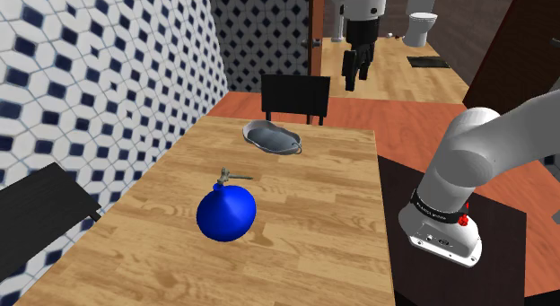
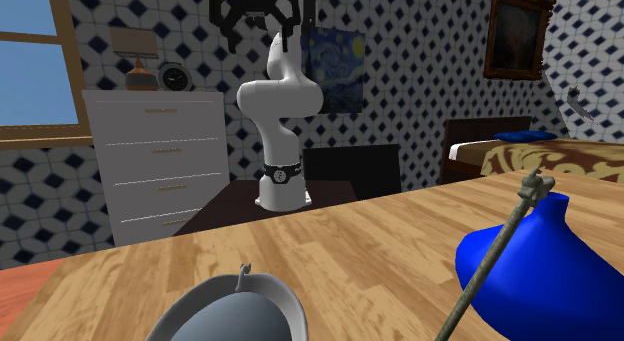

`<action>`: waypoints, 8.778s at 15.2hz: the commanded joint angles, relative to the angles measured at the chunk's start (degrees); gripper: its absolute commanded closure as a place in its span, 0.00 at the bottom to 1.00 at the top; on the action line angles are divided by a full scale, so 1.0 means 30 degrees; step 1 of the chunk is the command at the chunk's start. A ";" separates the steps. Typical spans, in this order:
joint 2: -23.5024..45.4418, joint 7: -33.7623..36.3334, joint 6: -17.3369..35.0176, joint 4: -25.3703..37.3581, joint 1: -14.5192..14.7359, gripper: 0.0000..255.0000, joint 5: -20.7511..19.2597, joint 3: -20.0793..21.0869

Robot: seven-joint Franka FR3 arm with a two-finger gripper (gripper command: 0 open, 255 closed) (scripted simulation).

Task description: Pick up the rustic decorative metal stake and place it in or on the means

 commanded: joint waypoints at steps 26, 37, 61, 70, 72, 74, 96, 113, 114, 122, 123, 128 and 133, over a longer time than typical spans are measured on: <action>1.5492 1.6457 0.8648 0.4321 0.0048 0.00 0.8633 0.5100; 2.2381 2.0545 1.1622 0.8623 0.0698 0.00 1.0857 0.5120; 2.3234 2.0373 1.3012 0.8273 0.1181 1.00 1.1169 0.5384; 2.1707 2.1310 1.1437 0.8525 0.1046 1.00 1.0935 0.5372; 2.1398 2.1519 1.1074 0.8625 0.1016 1.00 1.0884 0.5368; 2.1101 2.1729 1.0707 0.8741 0.0985 1.00 1.0833 0.5363; 1.9012 2.3160 0.6409 1.0984 0.0188 1.00 1.0234 0.4931; 2.3168 1.8865 0.1029 1.7451 -0.3833 1.00 0.8405 0.2222; 2.3592 1.8679 0.0650 1.8117 -0.4059 1.00 0.8299 0.2104; 2.4941 1.7736 0.0939 1.8760 -0.4505 1.00 0.8060 0.1823; 2.5007 1.7648 0.1132 1.8615 -0.4494 1.00 0.8062 0.1818; 2.5382 1.7201 0.2116 1.7911 -0.4436 1.00 0.8076 0.1796; 2.5382 1.7201 0.2116 1.7911 -0.4436 1.00 0.8076 0.1796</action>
